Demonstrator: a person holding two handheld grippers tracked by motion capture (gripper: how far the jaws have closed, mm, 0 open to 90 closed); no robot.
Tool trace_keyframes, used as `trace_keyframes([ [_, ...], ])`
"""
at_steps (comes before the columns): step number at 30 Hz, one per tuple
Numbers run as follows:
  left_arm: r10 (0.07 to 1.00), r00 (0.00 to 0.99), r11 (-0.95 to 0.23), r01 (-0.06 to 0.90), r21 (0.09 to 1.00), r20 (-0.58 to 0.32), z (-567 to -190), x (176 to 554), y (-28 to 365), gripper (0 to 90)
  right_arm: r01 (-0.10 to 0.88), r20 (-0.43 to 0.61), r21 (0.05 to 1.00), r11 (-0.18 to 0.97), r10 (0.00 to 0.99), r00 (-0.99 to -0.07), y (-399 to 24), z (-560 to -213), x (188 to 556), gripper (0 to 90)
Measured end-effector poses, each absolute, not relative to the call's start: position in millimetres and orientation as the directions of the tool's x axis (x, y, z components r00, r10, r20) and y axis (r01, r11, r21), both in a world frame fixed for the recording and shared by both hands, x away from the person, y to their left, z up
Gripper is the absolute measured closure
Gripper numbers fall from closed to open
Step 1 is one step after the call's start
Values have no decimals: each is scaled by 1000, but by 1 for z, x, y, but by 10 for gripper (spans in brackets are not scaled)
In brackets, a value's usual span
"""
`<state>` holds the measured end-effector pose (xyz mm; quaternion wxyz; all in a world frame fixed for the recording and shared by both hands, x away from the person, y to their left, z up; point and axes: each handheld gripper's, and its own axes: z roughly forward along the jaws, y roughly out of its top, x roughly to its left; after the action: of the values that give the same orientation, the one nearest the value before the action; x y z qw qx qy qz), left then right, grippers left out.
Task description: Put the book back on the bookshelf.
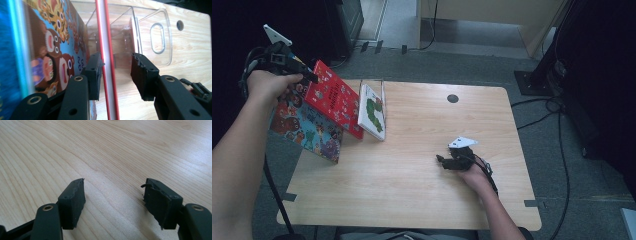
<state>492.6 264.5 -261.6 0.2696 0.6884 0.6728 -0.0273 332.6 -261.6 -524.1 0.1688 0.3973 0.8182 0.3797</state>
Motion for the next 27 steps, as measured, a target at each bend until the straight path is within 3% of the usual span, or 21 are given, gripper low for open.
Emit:
trace_keyframes([
  [14, 895, 165, 7, 924, 383, -413, -233, 464, 257, 572, 519, 26, 755, 401, 773, -634, -261, -524, 333, 307],
  [27, 860, 266, -77, 911, 405, -436, -247, 445, 220, 515, 519, 31, 752, 406, 766, -643, -261, -524, 332, 286],
])
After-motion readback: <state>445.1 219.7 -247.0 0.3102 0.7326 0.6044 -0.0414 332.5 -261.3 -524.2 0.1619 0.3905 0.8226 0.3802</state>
